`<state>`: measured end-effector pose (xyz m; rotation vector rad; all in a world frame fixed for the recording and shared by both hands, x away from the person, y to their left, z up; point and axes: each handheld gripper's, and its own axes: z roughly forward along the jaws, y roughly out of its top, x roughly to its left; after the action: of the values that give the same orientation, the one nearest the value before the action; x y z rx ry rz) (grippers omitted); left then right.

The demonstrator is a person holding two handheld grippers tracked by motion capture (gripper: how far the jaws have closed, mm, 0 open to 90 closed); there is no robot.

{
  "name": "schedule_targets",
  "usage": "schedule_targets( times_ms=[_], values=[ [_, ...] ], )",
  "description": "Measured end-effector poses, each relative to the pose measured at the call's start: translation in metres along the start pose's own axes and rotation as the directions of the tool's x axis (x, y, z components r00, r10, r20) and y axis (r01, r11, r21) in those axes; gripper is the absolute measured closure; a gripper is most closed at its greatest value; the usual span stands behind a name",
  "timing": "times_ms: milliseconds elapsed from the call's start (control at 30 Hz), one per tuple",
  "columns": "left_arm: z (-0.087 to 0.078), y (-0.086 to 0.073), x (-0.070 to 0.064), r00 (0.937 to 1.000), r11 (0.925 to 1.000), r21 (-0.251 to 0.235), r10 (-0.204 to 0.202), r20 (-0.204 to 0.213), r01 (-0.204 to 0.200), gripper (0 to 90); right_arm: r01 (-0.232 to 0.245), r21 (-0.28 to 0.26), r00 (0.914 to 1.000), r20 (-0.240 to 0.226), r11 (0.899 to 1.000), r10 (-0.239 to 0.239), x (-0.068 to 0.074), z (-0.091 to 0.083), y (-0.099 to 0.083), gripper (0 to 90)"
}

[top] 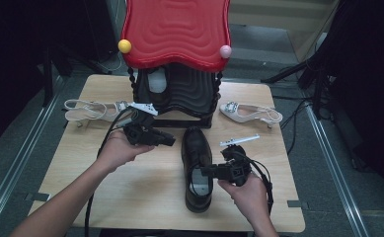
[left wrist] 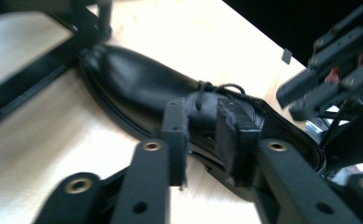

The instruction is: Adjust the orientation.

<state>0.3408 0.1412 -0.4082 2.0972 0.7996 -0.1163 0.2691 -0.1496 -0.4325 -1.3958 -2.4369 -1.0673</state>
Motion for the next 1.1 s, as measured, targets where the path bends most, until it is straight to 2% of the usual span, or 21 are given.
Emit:
schedule_targets(
  times_ms=[133,267,433,533,667,833,933,967,1033,1067,1100],
  values=[
    [-0.013,0.013,-0.001,0.9998,0.9997,-0.017,0.019,-0.011,-0.019,87.2,-0.01,0.026,0.9996,-0.024,1.0,0.011,0.006,0.006,0.003,73.2],
    [-0.026,0.03,-0.005,0.998,0.9984,-0.017,0.053,-0.036,-0.053,88.2,-0.014,0.06,0.9993,-0.033,0.998,0.016,0.011,0.013,0.003,72.6],
    [-0.034,0.046,-0.006,0.9968,0.9972,-0.022,0.071,-0.036,-0.072,88.3,-0.028,0.082,0.9991,-0.03,0.996,0.03,0.011,0.022,0.004,69.8],
    [-0.037,0.053,-0.005,0.9972,0.9974,-0.02,0.069,-0.029,-0.07,89.6,-0.017,0.086,0.9995,-0.025,0.996,0.019,0.011,0.027,0.004,68.3],
    [-0.042,0.062,-0.003,0.998,0.9976,-0.033,0.061,-0.016,-0.062,89.6,-0.031,0.1,0.9992,-0.021,0.994,0.033,0.012,0.033,0.006,64.6],
    [-0.05,0.076,-0.004,0.9965,0.9961,-0.039,0.078,-0.029,-0.079,89.6,-0.042,0.108,0.998,-0.042,0.993,0.047,0.019,0.043,0.009,58.1],
    [-0.056,0.087,-0.004,0.9959,0.9953,-0.045,0.084,-0.034,-0.085,90.0,-0.041,0.14,0.9986,-0.027,0.989,0.045,0.022,0.055,0.01,57.2],
    [-0.058,0.09,-0.004,0.996,0.9952,-0.049,0.083,-0.033,-0.085,90.0,-0.058,0.157,0.9979,-0.022,0.986,0.062,0.023,0.06,0.01,57.2],
    [-0.061,0.095,-0.003,0.9961,0.9953,-0.048,0.083,-0.032,-0.084,90.0,-0.056,0.157,0.9984,-0.001,0.986,0.057,0.025,0.066,0.009,57.4],
    [-0.063,0.097,-0.003,0.9956,0.9947,-0.051,0.087,-0.036,-0.089,90.0,-0.052,0.148,0.9985,-0.005,0.988,0.054,0.024,0.068,0.01,58.5],
    [-0.065,0.1,-0.002,0.9953,0.9944,-0.053,0.089,-0.038,-0.091,90.0,-0.064,0.15,0.9979,0.001,0.987,0.065,0.025,0.068,0.01,59.4]
  ],
)
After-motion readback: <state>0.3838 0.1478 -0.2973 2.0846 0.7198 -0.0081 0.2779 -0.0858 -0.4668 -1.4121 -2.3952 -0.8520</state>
